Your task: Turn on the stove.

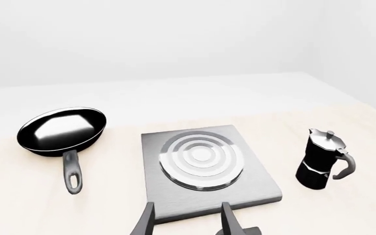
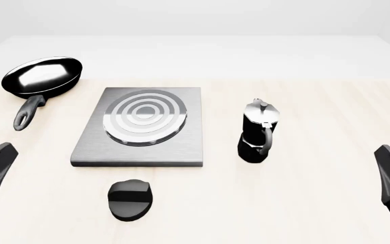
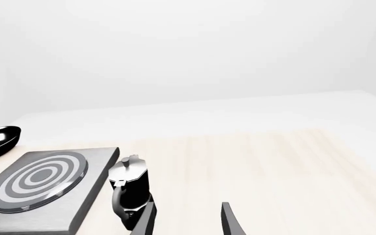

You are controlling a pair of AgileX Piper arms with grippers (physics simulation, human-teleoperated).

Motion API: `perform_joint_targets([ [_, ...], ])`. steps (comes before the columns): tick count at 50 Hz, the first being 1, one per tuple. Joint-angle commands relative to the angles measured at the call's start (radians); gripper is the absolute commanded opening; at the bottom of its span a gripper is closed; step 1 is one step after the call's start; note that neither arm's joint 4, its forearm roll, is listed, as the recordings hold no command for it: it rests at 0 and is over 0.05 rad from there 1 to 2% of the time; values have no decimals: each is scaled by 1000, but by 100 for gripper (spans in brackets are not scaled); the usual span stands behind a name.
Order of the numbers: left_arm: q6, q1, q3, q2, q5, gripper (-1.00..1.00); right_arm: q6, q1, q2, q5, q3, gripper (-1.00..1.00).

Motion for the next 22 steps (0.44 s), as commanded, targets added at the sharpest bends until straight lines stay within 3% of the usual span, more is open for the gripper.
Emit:
perform_joint_targets([
  [1, 19, 37, 6, -43, 19, 100, 3, 2, 12, -11, 0, 100],
  [22, 76, 118, 79, -43, 26, 100, 3, 6, -24, 16, 0, 100],
])
